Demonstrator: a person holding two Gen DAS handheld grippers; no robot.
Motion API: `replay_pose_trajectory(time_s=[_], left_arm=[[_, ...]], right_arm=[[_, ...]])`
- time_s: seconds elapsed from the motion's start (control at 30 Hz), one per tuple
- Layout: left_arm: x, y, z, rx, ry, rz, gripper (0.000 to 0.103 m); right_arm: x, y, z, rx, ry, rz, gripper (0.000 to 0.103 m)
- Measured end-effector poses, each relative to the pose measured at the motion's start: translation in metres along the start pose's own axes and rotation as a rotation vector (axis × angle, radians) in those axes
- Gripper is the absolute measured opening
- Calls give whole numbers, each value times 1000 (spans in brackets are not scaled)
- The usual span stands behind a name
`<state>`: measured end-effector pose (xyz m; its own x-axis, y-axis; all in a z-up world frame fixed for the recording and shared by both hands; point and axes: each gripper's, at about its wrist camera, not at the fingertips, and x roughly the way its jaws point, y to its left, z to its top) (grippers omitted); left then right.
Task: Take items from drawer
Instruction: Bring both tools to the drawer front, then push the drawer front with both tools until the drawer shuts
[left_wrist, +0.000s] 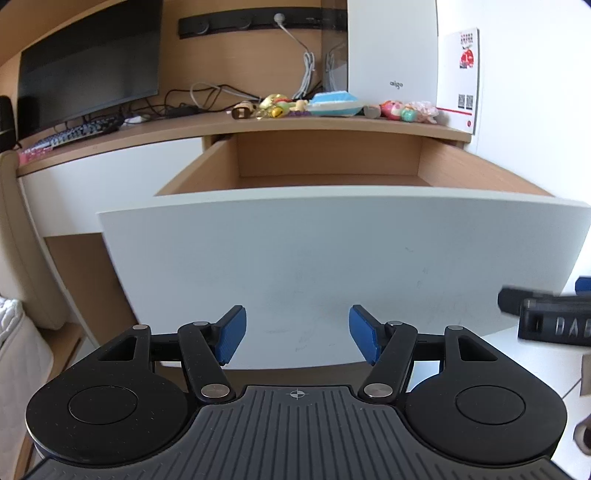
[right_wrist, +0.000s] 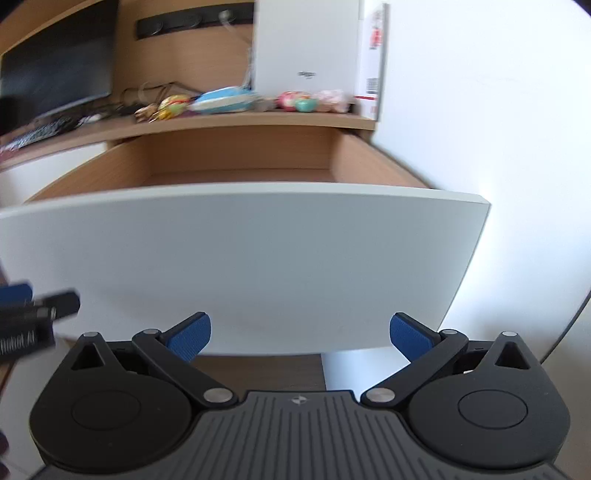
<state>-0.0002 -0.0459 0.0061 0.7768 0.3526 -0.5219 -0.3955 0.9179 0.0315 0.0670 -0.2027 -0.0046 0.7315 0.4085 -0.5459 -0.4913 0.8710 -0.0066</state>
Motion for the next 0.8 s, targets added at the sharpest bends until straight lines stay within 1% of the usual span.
replay_pose_trajectory(time_s=[0.2, 0.3, 0.4, 0.43, 0.47, 0.57, 0.73, 0.8], left_arm=[[14, -3, 4, -11, -7, 18, 68], [21, -4, 6, -35, 15, 12, 76], [27, -4, 8, -48, 23, -9, 89], [30, -4, 9, -53, 27, -23, 95], [34, -3, 11, -57, 31, -34, 98], [44, 0, 17, -86, 36, -38, 99], [62, 8, 30, -99, 42, -65, 100], [68, 13, 36, -104, 33, -55, 100]], right_arm=[[16, -2, 4, 22, -32, 8, 103], [25, 0, 8, 19, -42, 4, 103], [32, 2, 11, 17, -32, 1, 103], [35, 3, 12, 14, -25, 8, 103], [37, 4, 13, 11, -22, 9, 103], [44, 8, 16, 0, -21, -6, 103], [57, 12, 32, 18, -7, -34, 103], [64, 15, 39, 17, -11, -52, 103]])
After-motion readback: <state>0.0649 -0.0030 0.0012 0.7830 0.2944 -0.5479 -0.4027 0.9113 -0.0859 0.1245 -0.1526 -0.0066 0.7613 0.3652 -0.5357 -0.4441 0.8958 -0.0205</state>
